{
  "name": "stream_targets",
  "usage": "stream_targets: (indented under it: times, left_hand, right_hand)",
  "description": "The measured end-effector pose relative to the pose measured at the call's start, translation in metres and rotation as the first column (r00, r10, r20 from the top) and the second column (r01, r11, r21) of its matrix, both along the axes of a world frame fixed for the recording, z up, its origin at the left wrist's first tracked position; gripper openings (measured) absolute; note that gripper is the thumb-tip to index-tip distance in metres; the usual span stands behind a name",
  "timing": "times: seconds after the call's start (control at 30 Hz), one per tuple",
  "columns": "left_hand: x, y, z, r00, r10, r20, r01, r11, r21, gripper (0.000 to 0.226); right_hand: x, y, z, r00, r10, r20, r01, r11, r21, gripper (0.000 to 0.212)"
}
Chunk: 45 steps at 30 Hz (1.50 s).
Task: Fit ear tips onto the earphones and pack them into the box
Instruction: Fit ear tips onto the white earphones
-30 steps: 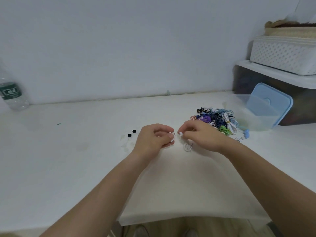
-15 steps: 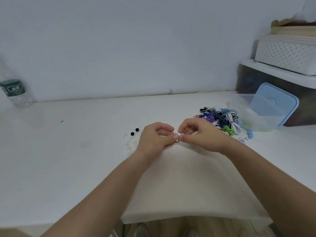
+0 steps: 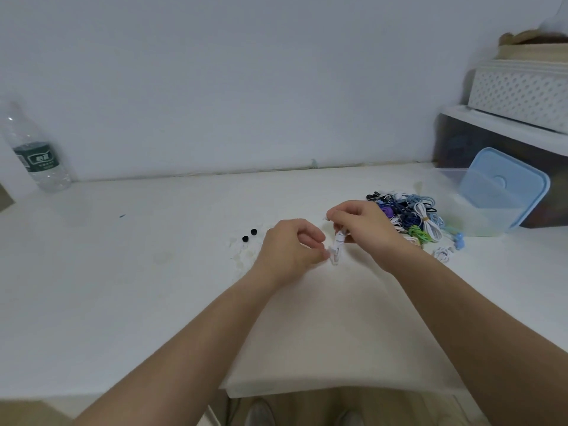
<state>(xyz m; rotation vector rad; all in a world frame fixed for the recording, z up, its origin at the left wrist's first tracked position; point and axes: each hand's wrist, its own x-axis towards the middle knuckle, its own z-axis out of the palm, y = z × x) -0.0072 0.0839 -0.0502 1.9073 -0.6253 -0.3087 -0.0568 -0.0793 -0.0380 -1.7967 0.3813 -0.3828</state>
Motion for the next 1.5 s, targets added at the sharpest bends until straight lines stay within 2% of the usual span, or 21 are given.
stream_targets:
  times: [0.07, 0.2, 0.3, 0.4, 0.53, 0.67, 0.77, 1.0, 1.17, 1.23, 1.33, 1.43, 1.5]
  left_hand:
    - [0.013, 0.011, 0.008, 0.999, 0.035, 0.011, -0.034, 0.999, -0.034, 0.012]
    - [0.051, 0.037, 0.020, 0.972, 0.222, 0.077, -0.216, 0.973, -0.076, 0.012]
    - [0.074, 0.046, 0.020, 0.957, 0.267, 0.113, -0.269, 0.963, 0.002, 0.021]
    - [0.089, 0.042, 0.016, 0.960, 0.232, 0.160, -0.254, 0.958, 0.132, 0.026]
    - [0.101, 0.033, 0.015, 0.941, 0.157, 0.301, -0.243, 0.930, 0.276, 0.029]
    - [0.109, 0.025, 0.012, 0.938, 0.037, 0.345, -0.186, 0.893, 0.410, 0.027]
    - [0.113, 0.025, 0.007, 0.937, 0.040, 0.347, -0.198, 0.879, 0.434, 0.021]
    - [0.122, 0.024, 0.001, 0.957, 0.065, 0.283, -0.180, 0.897, 0.403, 0.018]
    - [0.122, 0.027, 0.000, 0.955, 0.098, 0.281, -0.198, 0.914, 0.354, 0.021]
    - [0.121, 0.030, 0.002, 0.944, 0.138, 0.301, -0.228, 0.930, 0.289, 0.021]
    - [0.113, 0.031, 0.011, 0.930, 0.228, 0.287, -0.253, 0.966, 0.051, 0.019]
    - [0.094, 0.025, 0.019, 0.972, 0.211, 0.109, -0.179, 0.953, -0.246, 0.014]
    - [0.082, 0.021, 0.018, 0.989, 0.148, -0.011, -0.142, 0.923, -0.358, 0.011]
  right_hand:
    - [0.005, 0.001, 0.002, 1.000, -0.024, -0.005, 0.024, 1.000, 0.010, 0.015]
    - [0.016, 0.004, 0.006, 0.997, -0.005, -0.078, 0.011, 0.998, 0.069, 0.013]
    - [0.025, 0.007, 0.008, 0.989, 0.026, -0.146, -0.008, 0.992, 0.123, 0.014]
    - [0.034, 0.013, 0.009, 0.987, 0.056, -0.151, -0.021, 0.974, 0.226, 0.009]
    - [0.050, 0.014, 0.000, 0.995, 0.062, -0.075, -0.032, 0.935, 0.353, 0.008]
    - [0.057, 0.011, -0.010, 0.995, 0.096, -0.013, -0.085, 0.935, 0.343, 0.008]
    - [0.057, 0.008, -0.014, 0.995, 0.089, 0.035, -0.096, 0.931, 0.353, 0.010]
    - [0.059, 0.004, -0.017, 0.992, 0.114, 0.045, -0.122, 0.949, 0.291, 0.009]
    - [0.060, 0.004, -0.017, 0.989, 0.141, 0.038, -0.145, 0.950, 0.277, 0.009]
    - [0.060, 0.005, -0.017, 0.989, 0.144, 0.041, -0.150, 0.951, 0.269, 0.009]
    - [0.059, 0.006, -0.016, 0.987, 0.152, 0.060, -0.162, 0.953, 0.256, 0.009]
    - [0.056, 0.006, -0.016, 0.980, 0.178, 0.086, -0.193, 0.952, 0.237, 0.009]
    - [0.053, 0.006, -0.015, 0.978, 0.172, 0.114, -0.197, 0.945, 0.260, 0.008]
